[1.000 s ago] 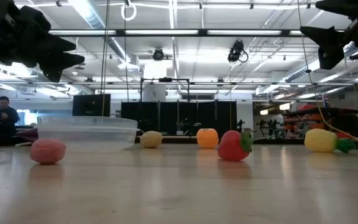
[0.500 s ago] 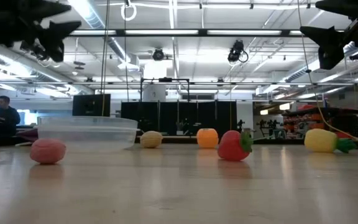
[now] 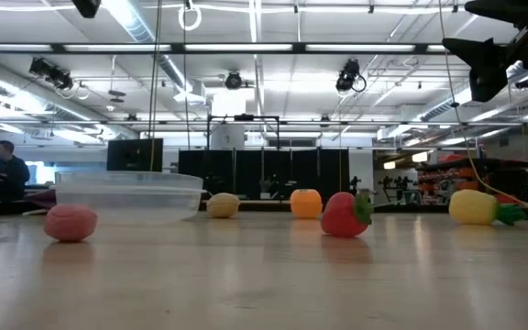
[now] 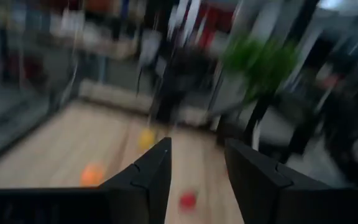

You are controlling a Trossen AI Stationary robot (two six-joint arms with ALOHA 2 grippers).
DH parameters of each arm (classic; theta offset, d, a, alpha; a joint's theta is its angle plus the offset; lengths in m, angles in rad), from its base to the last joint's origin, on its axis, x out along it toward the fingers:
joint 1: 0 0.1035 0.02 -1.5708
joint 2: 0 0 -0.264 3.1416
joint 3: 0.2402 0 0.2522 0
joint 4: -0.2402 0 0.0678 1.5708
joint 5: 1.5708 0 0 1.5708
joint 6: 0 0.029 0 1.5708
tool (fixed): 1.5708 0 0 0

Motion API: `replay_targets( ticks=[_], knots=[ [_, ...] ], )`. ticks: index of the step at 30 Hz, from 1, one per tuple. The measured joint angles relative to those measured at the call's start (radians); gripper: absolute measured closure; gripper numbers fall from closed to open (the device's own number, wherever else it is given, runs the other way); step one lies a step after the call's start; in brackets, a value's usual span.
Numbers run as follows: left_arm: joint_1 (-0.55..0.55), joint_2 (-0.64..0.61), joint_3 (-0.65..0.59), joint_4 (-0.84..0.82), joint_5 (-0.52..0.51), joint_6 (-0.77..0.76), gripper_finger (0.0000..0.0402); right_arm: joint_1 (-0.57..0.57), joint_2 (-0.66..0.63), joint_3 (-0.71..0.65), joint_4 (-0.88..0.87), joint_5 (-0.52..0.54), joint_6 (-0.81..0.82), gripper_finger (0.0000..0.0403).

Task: Pick and placing Produce into tupperware
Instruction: Put the red dragon fruit into the transparent bin

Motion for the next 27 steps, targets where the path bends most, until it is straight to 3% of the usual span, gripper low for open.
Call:
replay_targets(
  ticks=[6,11,21,27],
  knots=[
    [-0.028,0.3,0.247,-0.517,-0.009,-0.175,0.0247,0.0,0.0,0.0,-0.007,-0.001,0.032,0.0157],
    [-0.133,0.502,0.268,-0.816,0.033,-0.339,0.0248,0.0,0.0,0.0,-0.035,-0.007,0.062,0.0157],
    [-0.364,0.779,0.244,-0.821,0.193,-0.44,0.0266,0.001,0.0,0.0,-0.091,-0.01,0.131,0.0157],
    [-0.491,0.882,0.244,-0.823,0.221,-0.493,0.0236,0.001,0.0,0.0,-0.092,-0.01,0.132,0.0157]
  ],
)
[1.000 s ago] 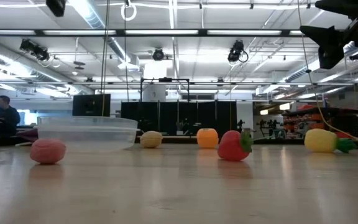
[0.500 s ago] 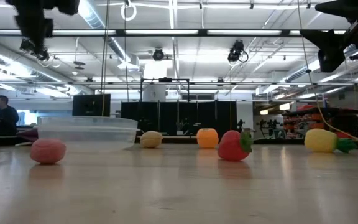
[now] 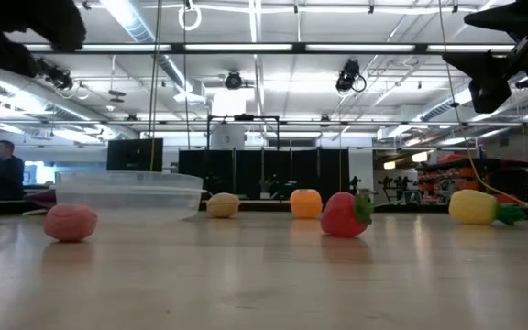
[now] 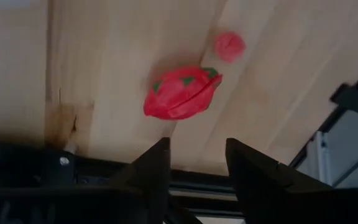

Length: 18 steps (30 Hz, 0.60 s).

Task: Pick and placing Produce into tupperware
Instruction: Put the red dragon fruit into the transparent bin

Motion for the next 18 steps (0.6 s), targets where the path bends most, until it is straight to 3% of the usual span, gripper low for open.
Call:
replay_targets(
  ticks=[9,18],
  knots=[
    [-0.106,0.13,-0.001,0.009,-0.001,0.032,0.0164,0.0,0.0,0.0,-0.002,0.0,0.009,0.0157],
    [-0.151,0.236,-0.002,0.009,-0.034,0.187,0.0157,0.0,0.0,0.0,-0.002,0.0,0.002,0.0157]
  ],
)
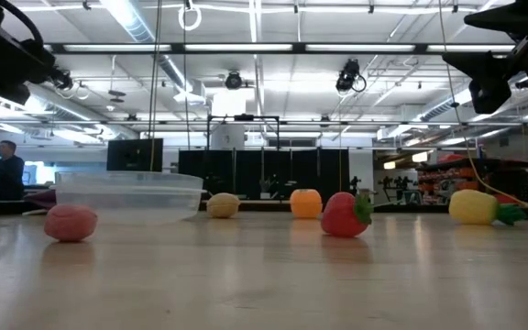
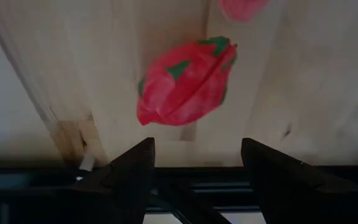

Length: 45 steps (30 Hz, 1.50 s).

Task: Pick and placing Produce into tupperware
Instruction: Put the red dragon fruit into the transparent bin

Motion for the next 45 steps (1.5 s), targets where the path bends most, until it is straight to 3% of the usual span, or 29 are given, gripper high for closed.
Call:
replay_targets(
  ticks=[7,17,37,45],
  knots=[
    [0.005,0.014,0.0,0.0,-0.047,0.058,0.0164,0.0,0.0,0.0,-0.003,0.0,-0.002,0.0157],
    [0.006,0.014,0.0,0.018,-0.118,0.175,0.0139,0.0,0.0,0.0,-0.003,0.0,-0.004,0.0157],
    [-0.045,0.014,0.0,0.077,-0.117,0.18,0.0138,0.0,0.0,0.0,-0.027,0.001,-0.004,0.0157],
    [-0.054,0.114,0.001,0.104,-0.117,0.223,0.0138,0.0,0.0,0.0,-0.026,0.0,-0.004,0.0157]
  ],
)
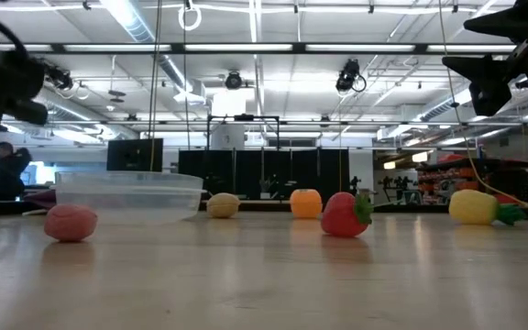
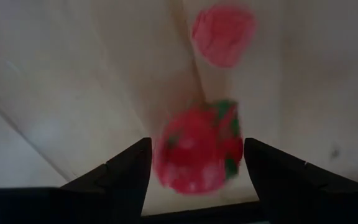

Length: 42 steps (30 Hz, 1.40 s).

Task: Pick and placing Produce into tupperware
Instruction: Put the red dragon fruit into the transparent bin

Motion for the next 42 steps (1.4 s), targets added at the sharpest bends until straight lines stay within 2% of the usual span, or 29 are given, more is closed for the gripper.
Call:
replay_targets(
  ticks=[10,20,24,33,42],
  knots=[
    [0.0,0.147,0.003,0.008,0.01,0.019,0.0144,0.0,0.0,0.0,0.0,0.0,0.0,0.0157],
    [0.004,0.14,-0.001,-0.127,0.025,0.01,0.0148,0.0,0.0,0.0,0.0,0.0,0.0,0.0157],
    [0.004,0.14,-0.001,-0.126,0.03,0.01,0.0147,0.0,0.0,0.0,0.0,0.0,0.0,0.0157],
    [0.004,0.14,-0.001,-0.185,0.038,0.01,0.0189,0.0,0.0,0.0,0.0,0.0,0.0,0.0157],
    [0.019,0.14,0.0,-0.261,0.024,0.035,0.0187,0.0,0.0,0.0,0.0,0.0,0.0,0.0157]
  ],
)
